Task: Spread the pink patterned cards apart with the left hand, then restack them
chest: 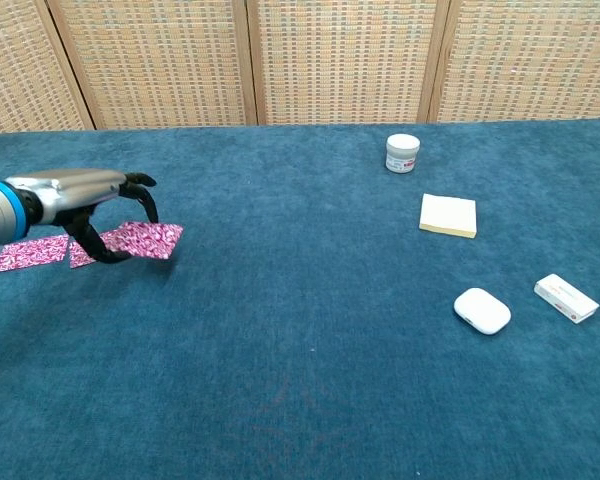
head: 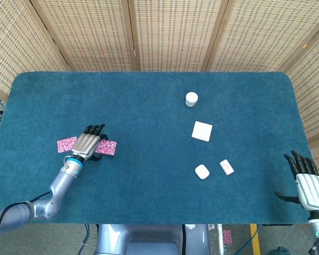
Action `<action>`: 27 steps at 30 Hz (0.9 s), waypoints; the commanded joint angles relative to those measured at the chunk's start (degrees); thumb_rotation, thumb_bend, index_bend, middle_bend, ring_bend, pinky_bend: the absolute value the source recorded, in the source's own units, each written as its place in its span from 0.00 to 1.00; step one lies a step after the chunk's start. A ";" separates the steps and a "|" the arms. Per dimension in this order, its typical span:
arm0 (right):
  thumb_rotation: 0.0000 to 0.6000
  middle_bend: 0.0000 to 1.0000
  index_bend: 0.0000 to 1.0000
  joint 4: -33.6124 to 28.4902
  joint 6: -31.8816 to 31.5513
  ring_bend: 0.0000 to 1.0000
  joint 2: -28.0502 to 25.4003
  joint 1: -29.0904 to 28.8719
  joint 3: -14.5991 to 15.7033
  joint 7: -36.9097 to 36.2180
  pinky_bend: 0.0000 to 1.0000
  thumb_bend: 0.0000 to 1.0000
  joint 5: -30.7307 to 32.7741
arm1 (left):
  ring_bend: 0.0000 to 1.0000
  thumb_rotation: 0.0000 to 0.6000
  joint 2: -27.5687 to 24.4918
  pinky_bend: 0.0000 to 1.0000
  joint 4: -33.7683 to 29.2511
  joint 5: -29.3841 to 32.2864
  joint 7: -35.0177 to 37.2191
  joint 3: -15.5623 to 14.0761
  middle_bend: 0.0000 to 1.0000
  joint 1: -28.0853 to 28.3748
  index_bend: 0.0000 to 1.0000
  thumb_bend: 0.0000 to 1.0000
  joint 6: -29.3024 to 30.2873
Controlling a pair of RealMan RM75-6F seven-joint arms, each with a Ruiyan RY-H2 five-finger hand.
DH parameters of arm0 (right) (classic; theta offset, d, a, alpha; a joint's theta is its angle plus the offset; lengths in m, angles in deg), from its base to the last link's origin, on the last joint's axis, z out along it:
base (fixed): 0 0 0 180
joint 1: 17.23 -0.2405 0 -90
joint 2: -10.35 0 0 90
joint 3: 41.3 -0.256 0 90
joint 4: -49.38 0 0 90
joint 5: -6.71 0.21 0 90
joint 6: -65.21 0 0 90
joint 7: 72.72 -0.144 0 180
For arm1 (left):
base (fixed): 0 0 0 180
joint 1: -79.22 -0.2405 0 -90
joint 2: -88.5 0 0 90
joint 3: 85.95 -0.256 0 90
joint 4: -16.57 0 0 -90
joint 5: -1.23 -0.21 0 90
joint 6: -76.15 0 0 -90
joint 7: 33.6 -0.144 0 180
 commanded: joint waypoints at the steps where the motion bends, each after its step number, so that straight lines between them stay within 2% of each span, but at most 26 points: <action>1: 1.00 0.00 0.00 -0.05 -0.02 0.00 0.01 0.00 0.05 0.07 0.00 0.00 -0.07 | 0.00 1.00 -1.23 0.00 0.46 2.42 0.86 1.40 0.00 -0.08 0.51 0.35 -0.18; 6: 1.00 0.00 0.00 -0.19 0.08 0.00 0.00 -0.04 0.11 0.24 0.00 0.00 -0.12 | 0.00 1.00 -1.88 0.00 1.45 8.68 0.61 3.02 0.00 0.01 0.51 0.36 -0.54; 10: 1.00 0.00 0.00 -0.26 0.11 0.00 0.00 -0.07 0.15 0.29 0.00 0.00 -0.20 | 0.00 1.00 -1.14 0.00 1.17 17.97 -3.79 3.66 0.00 1.30 0.51 0.36 0.62; 14: 1.00 0.00 0.00 -0.27 0.17 0.00 -0.11 -0.10 0.11 0.07 0.00 0.00 -0.15 | 0.00 1.00 0.64 0.00 0.13 27.43 -10.24 4.31 0.00 3.36 0.51 0.36 5.51; 18: 1.00 0.00 0.00 -0.23 0.28 0.00 -0.25 -0.11 0.15 -0.34 0.00 0.00 -0.20 | 0.00 1.00 3.45 0.00 -0.67 36.13 -14.39 6.65 0.00 4.77 0.53 0.37 11.61; 22: 1.00 0.00 0.00 -0.18 0.33 0.00 -0.33 -0.13 0.24 -0.71 0.00 0.00 -0.41 | 0.00 1.00 5.44 0.00 -1.16 40.75 -16.79 8.57 0.00 5.68 0.53 0.36 14.89; 27: 1.00 0.00 0.00 -0.19 0.12 0.00 -0.51 -0.04 0.17 -1.13 0.00 0.00 -0.41 | 0.00 1.00 8.17 0.00 0.99 42.39 -17.88 10.01 0.00 5.95 0.54 0.36 17.33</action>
